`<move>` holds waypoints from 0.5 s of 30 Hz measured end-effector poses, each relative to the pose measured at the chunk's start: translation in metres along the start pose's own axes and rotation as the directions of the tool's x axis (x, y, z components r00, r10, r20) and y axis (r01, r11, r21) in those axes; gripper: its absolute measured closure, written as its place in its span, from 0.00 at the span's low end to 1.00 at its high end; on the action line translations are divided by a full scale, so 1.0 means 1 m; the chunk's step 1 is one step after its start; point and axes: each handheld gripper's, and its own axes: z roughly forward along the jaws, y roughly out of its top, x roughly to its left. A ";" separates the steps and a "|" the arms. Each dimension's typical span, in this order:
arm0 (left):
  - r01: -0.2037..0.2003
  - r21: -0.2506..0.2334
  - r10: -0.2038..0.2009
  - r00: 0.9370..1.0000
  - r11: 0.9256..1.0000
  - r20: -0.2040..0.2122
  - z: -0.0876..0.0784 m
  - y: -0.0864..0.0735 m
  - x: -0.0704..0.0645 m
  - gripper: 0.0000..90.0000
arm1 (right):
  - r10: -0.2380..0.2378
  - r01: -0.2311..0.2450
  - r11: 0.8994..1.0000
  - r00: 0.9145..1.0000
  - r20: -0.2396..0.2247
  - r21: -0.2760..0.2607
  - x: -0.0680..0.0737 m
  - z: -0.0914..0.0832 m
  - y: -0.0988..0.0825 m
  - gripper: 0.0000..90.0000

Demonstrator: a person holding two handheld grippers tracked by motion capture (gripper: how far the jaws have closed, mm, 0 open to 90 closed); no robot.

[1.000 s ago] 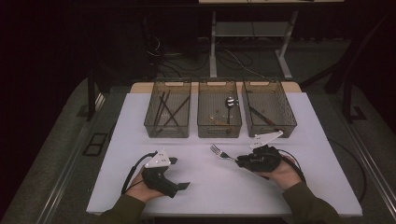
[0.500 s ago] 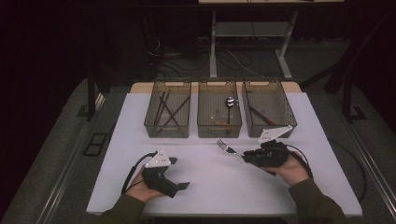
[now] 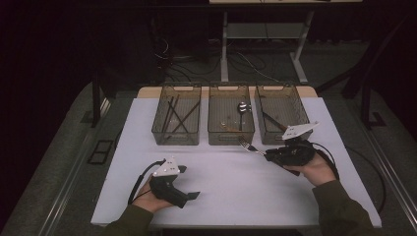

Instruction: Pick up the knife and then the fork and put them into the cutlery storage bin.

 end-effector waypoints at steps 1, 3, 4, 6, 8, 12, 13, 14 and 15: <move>0.000 0.000 0.000 1.000 1.000 0.000 0.000 0.000 0.000 0.00 | 0.002 -0.002 1.000 1.000 0.003 0.000 -0.002 -0.001 0.000 0.86; 0.000 0.000 0.000 1.000 1.000 0.000 0.000 0.000 0.000 0.00 | 0.009 -0.009 1.000 1.000 0.005 -0.005 -0.005 -0.004 0.001 0.86; 0.000 0.000 0.000 1.000 1.000 0.001 0.000 0.000 0.000 0.00 | 0.010 -0.010 1.000 1.000 0.008 -0.008 -0.007 -0.005 0.002 0.86; -0.001 -0.001 0.001 1.000 1.000 0.001 0.000 0.000 0.000 0.00 | 0.017 -0.016 1.000 1.000 0.015 -0.015 -0.010 -0.009 0.004 0.86; -0.001 -0.002 0.001 1.000 1.000 0.000 -0.001 0.000 0.000 0.00 | 0.022 -0.021 0.999 1.000 0.022 -0.027 -0.014 -0.015 0.006 0.86; -0.001 -0.003 0.001 1.000 1.000 0.000 0.000 0.000 0.000 0.00 | 0.029 -0.027 0.999 0.999 0.041 -0.039 -0.021 -0.025 0.013 0.86; -0.001 -0.003 0.001 1.000 1.000 0.000 0.000 0.000 0.000 0.00 | 0.027 -0.025 0.999 0.998 0.048 -0.045 -0.023 -0.027 0.015 0.86; -0.002 -0.002 0.002 1.000 1.000 0.000 -0.001 0.000 0.000 0.00 | 0.034 -0.032 0.998 0.998 0.051 -0.048 -0.025 -0.030 0.017 0.86; -0.001 -0.002 0.001 1.000 1.000 -0.001 -0.001 0.000 0.000 0.00 | 0.034 -0.031 0.998 0.998 0.057 -0.054 -0.027 -0.032 0.019 0.86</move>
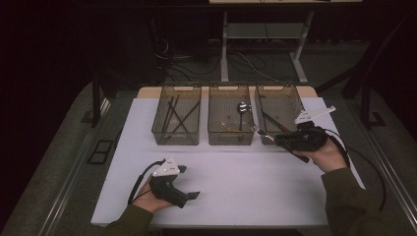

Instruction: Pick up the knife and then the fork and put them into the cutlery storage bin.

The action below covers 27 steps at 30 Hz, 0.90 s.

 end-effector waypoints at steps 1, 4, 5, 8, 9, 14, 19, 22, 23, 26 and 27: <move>0.001 -0.001 -0.001 1.000 1.000 0.000 0.000 0.000 0.000 0.00 | 0.006 -0.006 1.000 1.000 0.003 0.000 -0.002 -0.002 0.002 0.86; 0.001 -0.003 -0.001 1.000 1.000 0.002 0.000 0.000 0.000 0.00 | 0.010 -0.010 1.000 1.000 0.023 -0.014 -0.009 -0.006 0.007 0.86; 0.000 -0.002 0.000 1.000 1.000 0.001 0.000 0.000 0.000 0.00 | 0.013 -0.012 1.000 1.000 0.028 -0.016 -0.011 -0.008 0.008 0.86; 0.000 0.000 0.000 1.000 1.000 0.002 0.000 0.000 0.000 0.00 | 0.030 -0.029 0.999 0.999 0.045 -0.025 -0.019 -0.011 0.013 0.86; 0.000 -0.001 0.000 1.000 1.000 0.002 0.000 0.000 0.000 0.00 | 0.036 -0.035 0.999 0.998 0.052 -0.026 -0.022 -0.011 0.014 0.86; 0.002 -0.005 -0.002 1.000 1.000 0.003 -0.001 0.000 0.000 0.00 | 0.066 -0.063 0.997 0.995 0.076 -0.034 -0.035 -0.013 0.020 0.86; 0.003 -0.007 -0.003 1.000 1.000 0.002 -0.001 0.000 0.001 0.00 | 0.086 -0.084 0.996 0.991 0.100 -0.026 -0.045 -0.012 0.025 0.86; 0.004 -0.007 -0.004 1.000 1.000 0.001 -0.001 0.000 0.001 0.00 | 0.098 -0.096 0.995 0.989 0.113 -0.023 -0.053 -0.011 0.027 0.86; 0.003 -0.007 -0.003 1.000 1.000 0.002 -0.001 0.000 0.001 0.00 | 0.103 -0.100 0.995 0.988 0.113 -0.026 -0.055 -0.010 0.027 0.86; 0.005 -0.008 -0.005 1.000 1.000 0.002 -0.001 0.000 0.001 0.00 | 0.121 -0.118 0.993 0.985 0.124 -0.031 -0.062 -0.009 0.029 0.86; 0.004 -0.005 -0.004 1.000 1.000 0.002 -0.001 0.000 0.001 0.00 | 0.128 -0.125 0.992 0.983 0.130 -0.033 -0.064 -0.009 0.029 0.86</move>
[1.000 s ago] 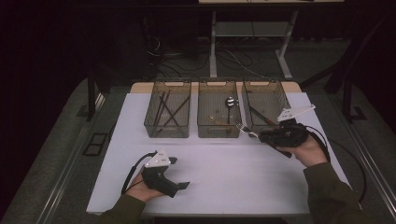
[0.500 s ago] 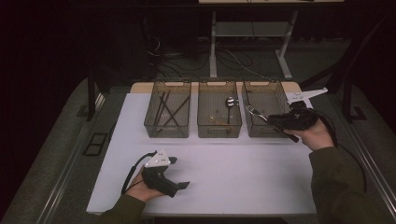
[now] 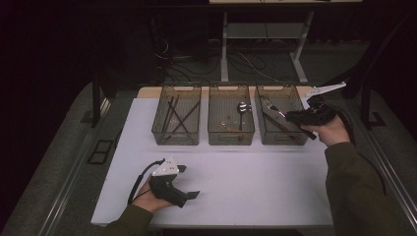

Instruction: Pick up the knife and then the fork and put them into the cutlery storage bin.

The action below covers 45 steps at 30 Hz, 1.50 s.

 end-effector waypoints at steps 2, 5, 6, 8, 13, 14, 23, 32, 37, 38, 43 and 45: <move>0.001 -0.002 -0.001 1.000 1.000 0.001 0.000 0.000 0.000 0.00 | 0.004 -0.004 1.000 1.000 0.003 0.002 -0.003 0.002 0.002 0.86; 0.000 -0.003 0.000 1.000 1.000 0.001 0.000 0.000 0.000 0.00 | 0.008 -0.009 1.000 1.000 0.017 0.008 -0.008 0.006 0.006 0.86; 0.000 -0.003 0.000 1.000 1.000 0.001 0.000 0.000 0.000 0.00 | 0.011 -0.011 1.000 1.000 0.019 0.010 -0.009 0.008 0.007 0.86; 0.001 -0.004 -0.001 1.000 1.000 0.002 0.000 0.000 0.000 0.00 | 0.018 -0.018 1.000 0.999 0.027 0.011 -0.012 0.011 0.009 0.86; 0.005 -0.005 -0.005 1.000 1.000 0.002 0.000 0.000 -0.001 0.00 | 0.043 -0.043 0.999 0.999 0.021 -0.002 -0.022 0.019 0.009 0.86; 0.006 -0.004 -0.006 1.000 1.000 0.001 0.000 0.000 -0.001 0.00 | 0.050 -0.050 0.999 0.998 0.023 0.000 -0.024 0.021 0.009 0.86; 0.007 0.002 -0.007 1.000 1.000 -0.002 0.001 -0.001 -0.001 0.00 | 0.106 -0.109 0.993 0.992 0.065 0.036 -0.047 0.036 0.008 0.86; 0.007 0.005 -0.007 1.000 1.000 0.000 0.002 -0.001 0.000 0.00 | 0.107 -0.114 0.990 0.991 0.086 0.082 -0.056 0.057 0.005 0.86; 0.008 0.005 -0.008 1.000 1.000 0.002 0.003 -0.001 0.000 0.00 | 0.096 -0.108 0.987 0.990 0.100 0.119 -0.056 0.066 0.003 0.86; 0.007 0.005 -0.007 1.000 1.000 0.002 0.003 -0.001 0.000 0.00 | 0.095 -0.108 0.986 0.990 0.100 0.129 -0.055 0.067 0.002 0.86; 0.006 0.005 -0.006 1.000 1.000 0.003 0.002 -0.001 0.000 0.00 | 0.094 -0.108 0.984 0.990 0.104 0.138 -0.053 0.072 0.001 0.66; 0.004 0.005 -0.004 1.000 1.000 0.004 0.002 -0.001 -0.001 0.00 | 0.101 -0.114 0.985 0.990 0.101 0.132 -0.052 0.072 0.002 0.62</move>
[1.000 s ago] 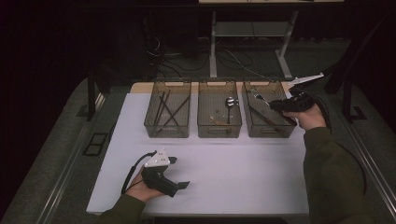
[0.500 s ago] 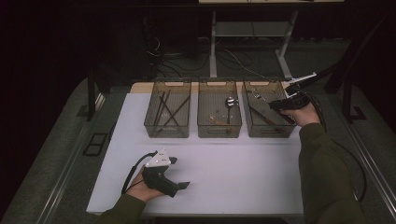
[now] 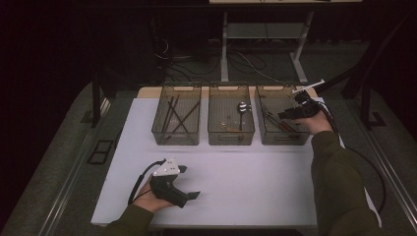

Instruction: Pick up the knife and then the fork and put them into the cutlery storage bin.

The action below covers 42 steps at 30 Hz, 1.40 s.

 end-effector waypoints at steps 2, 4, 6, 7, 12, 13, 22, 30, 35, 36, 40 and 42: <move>0.001 -0.001 -0.001 1.000 1.000 0.000 0.000 0.000 0.000 0.00 | 0.001 -0.001 1.000 1.000 0.002 0.003 0.001 0.000 0.000 0.58; -0.001 -0.003 0.001 1.000 1.000 0.001 0.000 0.000 0.000 0.00 | 0.004 -0.004 1.000 1.000 -0.011 0.007 0.002 0.001 0.000 0.55; -0.001 -0.003 0.001 1.000 1.000 0.000 0.000 0.000 0.000 0.00 | 0.006 -0.006 1.000 1.000 -0.016 0.010 0.004 0.000 0.000 0.53; -0.001 -0.003 0.001 1.000 1.000 0.000 0.000 0.000 0.000 0.00 | 0.008 -0.008 1.000 1.000 -0.024 0.007 0.004 0.000 0.000 0.52; -0.009 0.000 0.009 1.000 1.000 0.004 0.001 0.001 0.000 0.00 | 0.008 -0.010 0.999 0.998 -0.061 -0.035 0.012 -0.009 -0.002 0.42; -0.009 0.000 0.009 1.000 1.000 0.004 0.001 0.001 0.000 0.00 | 0.005 -0.007 0.999 0.998 -0.058 -0.047 0.013 -0.012 -0.002 0.40; -0.001 -0.002 0.001 1.000 1.000 0.003 0.003 0.001 0.005 0.00 | -0.048 0.045 0.993 0.998 -0.032 -0.107 0.033 -0.029 -0.011 0.29; -0.009 -0.002 0.009 1.000 1.000 -0.001 0.003 0.004 0.008 0.00 | -0.046 0.033 0.981 0.997 -0.066 -0.192 0.046 -0.041 -0.029 0.21; -0.004 -0.005 0.004 1.000 1.000 -0.003 0.000 0.003 0.011 0.00 | -0.078 0.063 0.972 0.995 -0.059 -0.225 0.056 -0.049 -0.042 0.21; -0.008 -0.004 0.008 1.000 1.000 -0.002 0.000 0.003 0.011 0.00 | -0.082 0.066 0.971 0.995 -0.058 -0.232 0.058 -0.051 -0.044 0.21; -0.009 -0.002 0.009 1.000 1.000 0.004 0.000 0.003 0.010 0.00 | -0.091 0.071 0.962 0.994 -0.066 -0.263 0.067 -0.057 -0.053 0.20; -0.010 -0.004 0.010 1.000 1.000 0.004 0.000 0.003 0.010 0.00 | -0.106 0.086 0.958 0.992 -0.061 -0.275 0.071 -0.059 -0.058 0.20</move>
